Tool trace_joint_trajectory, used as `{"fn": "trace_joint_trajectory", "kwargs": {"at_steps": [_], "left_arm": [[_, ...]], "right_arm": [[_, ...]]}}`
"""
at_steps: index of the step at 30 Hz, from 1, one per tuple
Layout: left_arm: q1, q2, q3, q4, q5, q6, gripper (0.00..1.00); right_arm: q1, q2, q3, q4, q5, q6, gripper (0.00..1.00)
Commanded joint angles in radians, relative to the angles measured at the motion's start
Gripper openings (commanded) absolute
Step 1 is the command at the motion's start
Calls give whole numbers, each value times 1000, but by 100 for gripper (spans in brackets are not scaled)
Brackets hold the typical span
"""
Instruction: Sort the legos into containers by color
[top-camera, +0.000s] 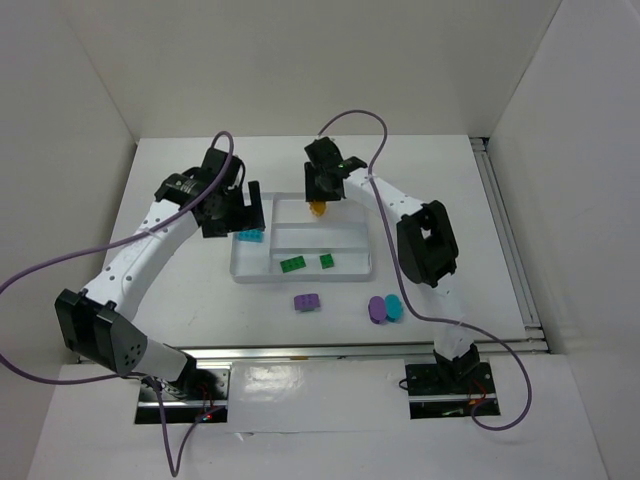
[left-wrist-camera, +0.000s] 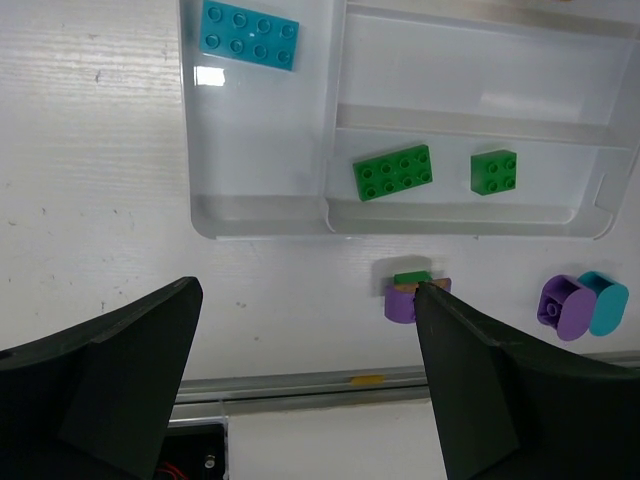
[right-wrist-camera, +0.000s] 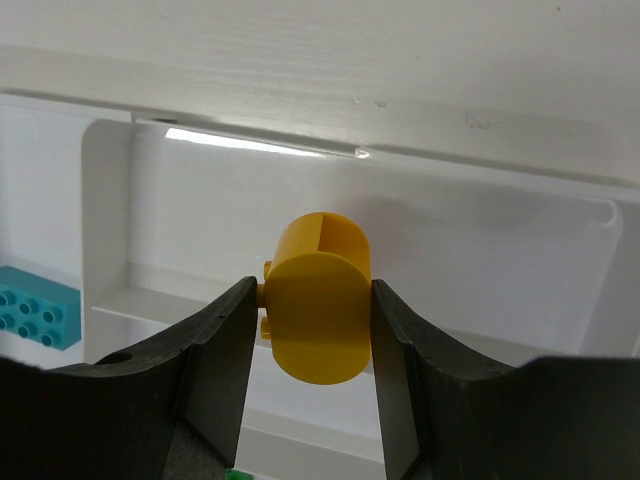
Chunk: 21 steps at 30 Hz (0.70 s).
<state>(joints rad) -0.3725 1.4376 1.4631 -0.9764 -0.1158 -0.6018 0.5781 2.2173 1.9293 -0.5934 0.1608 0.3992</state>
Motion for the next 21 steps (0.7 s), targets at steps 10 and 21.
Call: {"fn": "trace_joint_trajectory", "kwargs": {"at_steps": [10,21], "left_arm": [[-11,-40,-6,1,12,13,100],[-20,-8,3,10,-10,13,100]], "right_arm": [[29,46,143,-9,34,24,88],[-4,-719,-600,-45,229,127,78]]}}
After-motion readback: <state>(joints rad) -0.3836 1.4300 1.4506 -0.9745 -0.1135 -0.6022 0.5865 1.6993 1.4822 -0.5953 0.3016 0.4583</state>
